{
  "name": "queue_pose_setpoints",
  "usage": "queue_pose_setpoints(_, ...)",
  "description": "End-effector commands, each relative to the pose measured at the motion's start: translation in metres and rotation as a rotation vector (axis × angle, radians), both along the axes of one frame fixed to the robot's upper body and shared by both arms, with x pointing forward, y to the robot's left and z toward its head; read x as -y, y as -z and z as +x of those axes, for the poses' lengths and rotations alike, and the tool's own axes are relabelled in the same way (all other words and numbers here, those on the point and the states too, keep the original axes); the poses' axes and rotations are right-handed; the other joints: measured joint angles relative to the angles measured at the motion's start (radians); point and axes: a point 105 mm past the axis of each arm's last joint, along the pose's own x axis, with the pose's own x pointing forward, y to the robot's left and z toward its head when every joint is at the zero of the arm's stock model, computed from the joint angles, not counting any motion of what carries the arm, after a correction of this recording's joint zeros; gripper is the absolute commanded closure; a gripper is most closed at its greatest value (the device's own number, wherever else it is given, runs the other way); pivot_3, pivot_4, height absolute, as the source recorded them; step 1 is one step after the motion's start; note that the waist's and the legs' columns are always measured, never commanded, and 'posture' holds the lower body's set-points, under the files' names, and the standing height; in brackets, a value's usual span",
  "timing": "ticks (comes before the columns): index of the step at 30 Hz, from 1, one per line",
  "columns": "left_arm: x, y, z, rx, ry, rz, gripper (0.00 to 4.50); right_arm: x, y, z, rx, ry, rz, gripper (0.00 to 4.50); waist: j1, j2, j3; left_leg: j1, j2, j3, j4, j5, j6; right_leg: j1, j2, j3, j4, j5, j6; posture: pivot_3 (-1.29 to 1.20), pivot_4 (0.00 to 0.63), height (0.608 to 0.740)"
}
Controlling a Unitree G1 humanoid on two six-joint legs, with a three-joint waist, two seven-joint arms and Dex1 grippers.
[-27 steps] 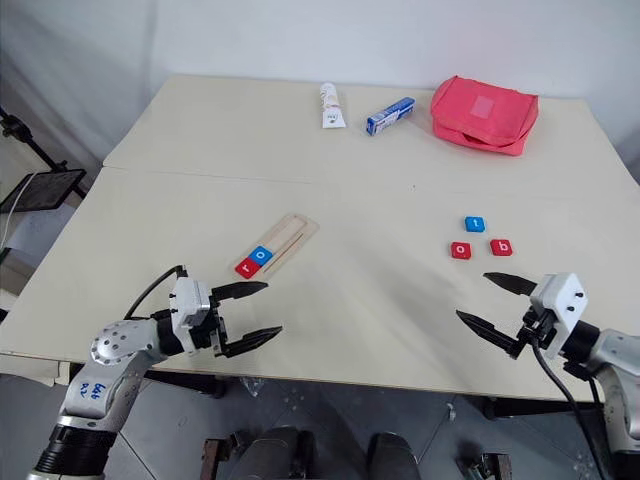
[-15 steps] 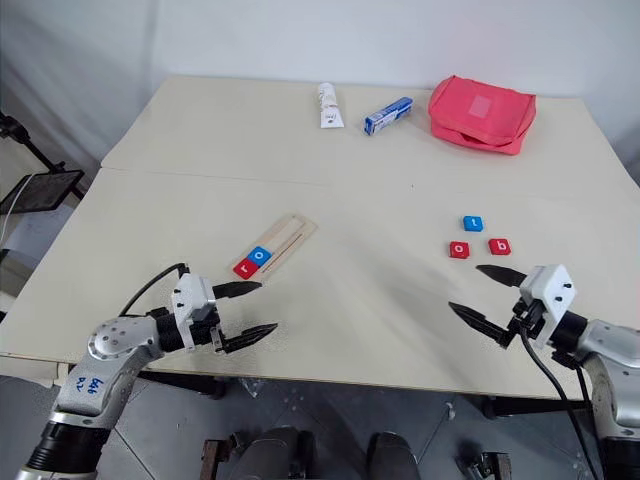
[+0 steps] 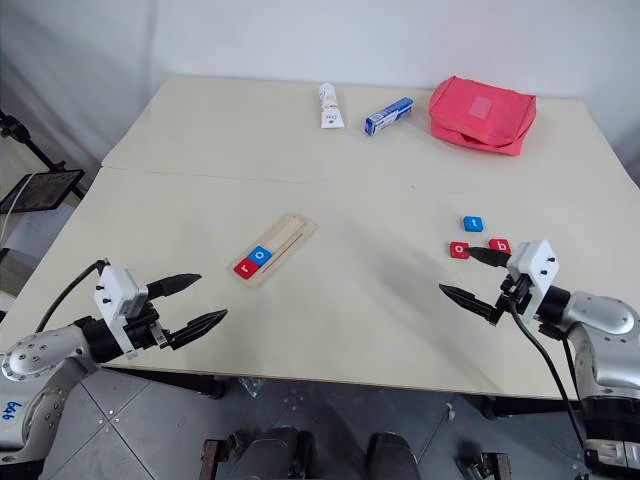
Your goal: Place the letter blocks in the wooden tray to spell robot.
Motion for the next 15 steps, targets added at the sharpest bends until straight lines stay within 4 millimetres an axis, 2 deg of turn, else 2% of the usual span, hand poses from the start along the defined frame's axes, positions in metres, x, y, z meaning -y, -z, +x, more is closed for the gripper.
queue_pose_setpoints(1,0.003,-0.021,0.002,0.059,-0.009,0.006,0.0,-0.004,-0.008,0.003,0.045,-0.024,-0.005,0.06,0.001,0.0,0.0,0.0,0.0,0.0,0.0,0.0,0.0,0.0,0.0,0.0,0.0,0.0,0.0,0.0,0.15,0.74)
queue_pose_setpoints(3,0.003,-0.023,0.005,0.05,-0.024,0.006,0.0,-0.005,-0.009,0.004,0.049,-0.029,-0.007,0.06,0.002,0.0,0.0,0.0,0.0,0.0,0.0,0.0,0.0,0.0,0.0,0.0,0.0,0.0,0.0,0.0,0.15,0.74)
queue_pose_setpoints(9,0.007,-0.038,0.038,-0.034,-0.147,0.054,0.0,-0.006,-0.013,0.003,0.061,-0.041,-0.02,0.06,0.004,0.0,0.0,0.0,-0.001,-0.001,0.001,0.0,0.0,0.0,0.0,0.0,0.001,0.0,0.0,0.0,0.15,0.74)
queue_pose_setpoints(15,0.031,-0.046,0.055,-0.141,-0.166,0.116,0.0,-0.005,-0.015,-0.004,0.068,-0.035,-0.028,0.06,0.004,0.0,0.0,0.0,-0.001,-0.001,0.0,0.0,0.0,0.0,0.001,-0.001,0.002,0.0,0.0,0.0,0.15,0.74)
